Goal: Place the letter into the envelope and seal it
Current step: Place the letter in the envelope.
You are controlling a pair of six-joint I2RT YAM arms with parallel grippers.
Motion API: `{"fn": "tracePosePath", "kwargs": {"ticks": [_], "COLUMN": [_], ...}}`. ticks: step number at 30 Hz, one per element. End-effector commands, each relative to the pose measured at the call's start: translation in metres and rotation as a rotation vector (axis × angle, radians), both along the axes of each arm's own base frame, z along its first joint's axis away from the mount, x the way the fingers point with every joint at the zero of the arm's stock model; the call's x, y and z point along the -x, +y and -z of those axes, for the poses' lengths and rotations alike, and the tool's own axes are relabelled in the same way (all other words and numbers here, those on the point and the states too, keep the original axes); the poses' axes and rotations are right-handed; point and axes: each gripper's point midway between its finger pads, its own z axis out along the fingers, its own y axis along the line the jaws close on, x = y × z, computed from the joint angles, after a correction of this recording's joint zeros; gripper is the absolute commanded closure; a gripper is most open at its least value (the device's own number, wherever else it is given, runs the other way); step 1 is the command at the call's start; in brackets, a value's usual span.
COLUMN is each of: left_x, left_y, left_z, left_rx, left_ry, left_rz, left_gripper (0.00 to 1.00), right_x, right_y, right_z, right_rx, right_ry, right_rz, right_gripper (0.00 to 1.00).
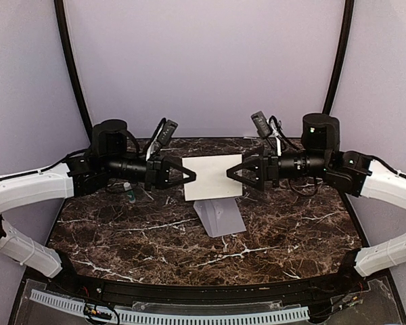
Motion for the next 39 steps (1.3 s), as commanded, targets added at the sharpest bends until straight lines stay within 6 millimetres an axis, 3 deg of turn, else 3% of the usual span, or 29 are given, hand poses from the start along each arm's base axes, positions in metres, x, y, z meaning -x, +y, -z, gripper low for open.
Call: {"fn": "tracePosePath", "kwargs": {"ticks": [1,11,16,27,33,36,39], "left_x": [0.020,0.063,0.075,0.077,0.075,0.073,0.066], "left_y": [-0.006,-0.014,-0.014,-0.017,-0.022,-0.024,-0.026], "left_z": [0.034,0.063,0.056,0.051,0.049,0.049,0.050], "left_rx": [-0.163,-0.262,-0.240,-0.220,-0.211,-0.213,-0.219], "left_ry": [0.039,0.160,0.186,0.186,0.183,0.181,0.158], "left_rz": [0.057,0.231,0.297,0.324,0.330,0.327,0.289], "left_gripper": [1.00,1.00,1.00,1.00,1.00,1.00,0.94], "right_x": [0.008,0.025,0.043,0.065,0.073,0.076,0.076], "right_y": [-0.005,0.003,0.016,0.024,0.026,0.026,0.025], "right_z": [0.005,0.033,0.050,0.066,0.068,0.067,0.065], "right_rx": [0.129,0.206,0.220,0.203,0.200,0.197,0.190], "right_ry": [-0.038,0.093,0.163,0.239,0.248,0.250,0.239], "right_rz": [-0.066,-0.169,-0.247,-0.315,-0.353,-0.372,-0.366], "right_gripper": [0.10,0.18,0.32,0.69,0.81,0.97,1.00]}}
